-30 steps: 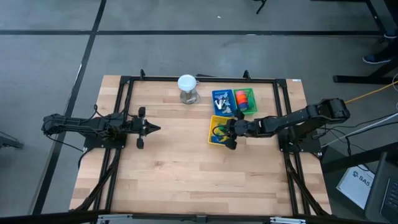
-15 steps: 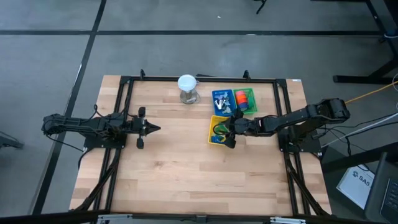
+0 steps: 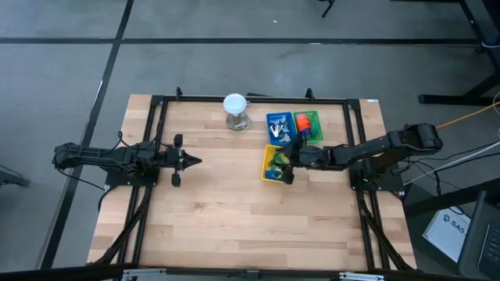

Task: Pick and place Stapler, Stapler remover, tape
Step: Return to Home Position

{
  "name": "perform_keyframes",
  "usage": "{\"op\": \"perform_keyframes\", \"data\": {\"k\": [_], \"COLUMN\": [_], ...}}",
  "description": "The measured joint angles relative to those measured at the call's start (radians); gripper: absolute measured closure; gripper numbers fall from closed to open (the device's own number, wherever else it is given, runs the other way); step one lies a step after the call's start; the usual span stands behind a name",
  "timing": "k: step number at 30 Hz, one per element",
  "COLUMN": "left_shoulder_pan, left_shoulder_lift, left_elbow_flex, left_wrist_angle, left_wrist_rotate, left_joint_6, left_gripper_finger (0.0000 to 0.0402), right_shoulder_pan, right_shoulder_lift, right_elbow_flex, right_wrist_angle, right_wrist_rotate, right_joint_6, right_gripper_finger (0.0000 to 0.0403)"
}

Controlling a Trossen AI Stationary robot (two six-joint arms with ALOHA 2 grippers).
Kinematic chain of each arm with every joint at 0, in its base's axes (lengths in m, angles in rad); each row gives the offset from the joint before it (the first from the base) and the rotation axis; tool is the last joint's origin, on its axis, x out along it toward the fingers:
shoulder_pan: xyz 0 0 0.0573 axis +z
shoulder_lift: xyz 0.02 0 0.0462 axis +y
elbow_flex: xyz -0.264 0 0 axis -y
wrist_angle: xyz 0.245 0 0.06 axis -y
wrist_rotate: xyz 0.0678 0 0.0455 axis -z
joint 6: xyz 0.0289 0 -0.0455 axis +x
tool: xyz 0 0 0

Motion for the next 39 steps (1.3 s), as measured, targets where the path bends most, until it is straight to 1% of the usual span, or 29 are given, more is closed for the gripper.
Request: {"op": "perform_keyframes", "data": {"k": [7, 16, 26, 29, 33, 35, 39], "left_shoulder_pan": [0.000, 0.000, 0.000, 0.000, 0.000, 0.000, 0.000], "left_shoulder_lift": [0.000, 0.000, 0.000, 0.000, 0.000, 0.000, 0.000], "left_elbow_flex": [0.000, 0.000, 0.000, 0.000, 0.000, 0.000, 0.000], "left_wrist_angle": [0.000, 0.000, 0.000, 0.000, 0.000, -0.001, 0.000], "left_wrist_rotate": [0.000, 0.000, 0.000, 0.000, 0.000, 0.000, 0.000], "left_joint_6": [0.000, 0.000, 0.000, 0.000, 0.000, 0.000, 0.000], "left_gripper_finger": [0.0400, 0.0400, 0.0400, 0.0400, 0.0400, 0.0400, 0.0400], "right_shoulder_pan": [0.002, 0.054, 0.106, 0.114, 0.119, 0.119, 0.119], "right_shoulder_lift": [-0.195, -0.446, -0.790, -0.884, -0.991, -1.049, -1.182], "right_elbow_flex": [-0.164, -0.293, -0.503, -0.514, -0.514, -0.514, -0.514], "right_wrist_angle": [-0.011, -0.021, -0.005, -0.111, -0.196, -0.209, -0.290], "right_wrist_rotate": [0.000, 0.000, 0.000, -0.003, -0.007, -0.008, -0.008], "right_joint_6": [-0.001, -0.001, -0.001, -0.001, -0.001, -0.002, -0.078], "right_gripper_finger": [0.0138, 0.0138, 0.0138, 0.0138, 0.0138, 0.0138, 0.0138]}}
